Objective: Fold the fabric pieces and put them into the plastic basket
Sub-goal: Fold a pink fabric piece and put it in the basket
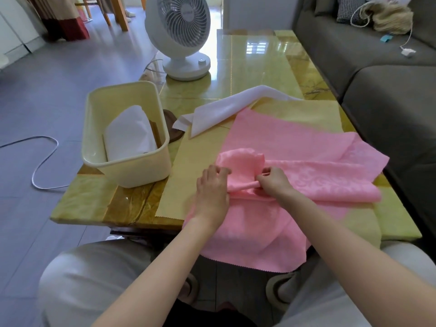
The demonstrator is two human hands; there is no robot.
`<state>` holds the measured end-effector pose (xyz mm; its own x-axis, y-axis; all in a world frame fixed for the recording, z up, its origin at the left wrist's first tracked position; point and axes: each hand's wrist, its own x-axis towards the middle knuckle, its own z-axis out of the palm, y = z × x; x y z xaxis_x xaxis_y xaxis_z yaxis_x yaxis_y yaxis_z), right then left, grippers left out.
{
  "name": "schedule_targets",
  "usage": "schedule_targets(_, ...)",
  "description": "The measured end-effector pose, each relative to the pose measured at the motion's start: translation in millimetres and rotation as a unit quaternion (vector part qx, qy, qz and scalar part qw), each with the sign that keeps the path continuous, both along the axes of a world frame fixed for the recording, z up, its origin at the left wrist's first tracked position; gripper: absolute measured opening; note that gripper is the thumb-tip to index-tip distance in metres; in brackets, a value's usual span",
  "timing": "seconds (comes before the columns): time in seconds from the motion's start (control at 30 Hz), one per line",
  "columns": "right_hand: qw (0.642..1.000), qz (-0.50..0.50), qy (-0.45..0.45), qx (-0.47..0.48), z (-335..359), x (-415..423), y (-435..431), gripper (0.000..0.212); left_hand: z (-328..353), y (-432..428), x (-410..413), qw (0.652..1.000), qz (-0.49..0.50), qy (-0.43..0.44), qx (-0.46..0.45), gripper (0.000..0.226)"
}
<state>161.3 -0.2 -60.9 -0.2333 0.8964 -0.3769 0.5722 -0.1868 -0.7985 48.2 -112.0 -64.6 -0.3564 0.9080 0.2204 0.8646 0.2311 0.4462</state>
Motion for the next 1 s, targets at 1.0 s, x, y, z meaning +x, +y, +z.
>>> schedule_targets(1.0,0.902,0.193,-0.237,0.307,-9.2,3.2,-34.6,0.057,0.7,48.9,-28.8,0.988,0.036,-0.128,-0.080,0.050)
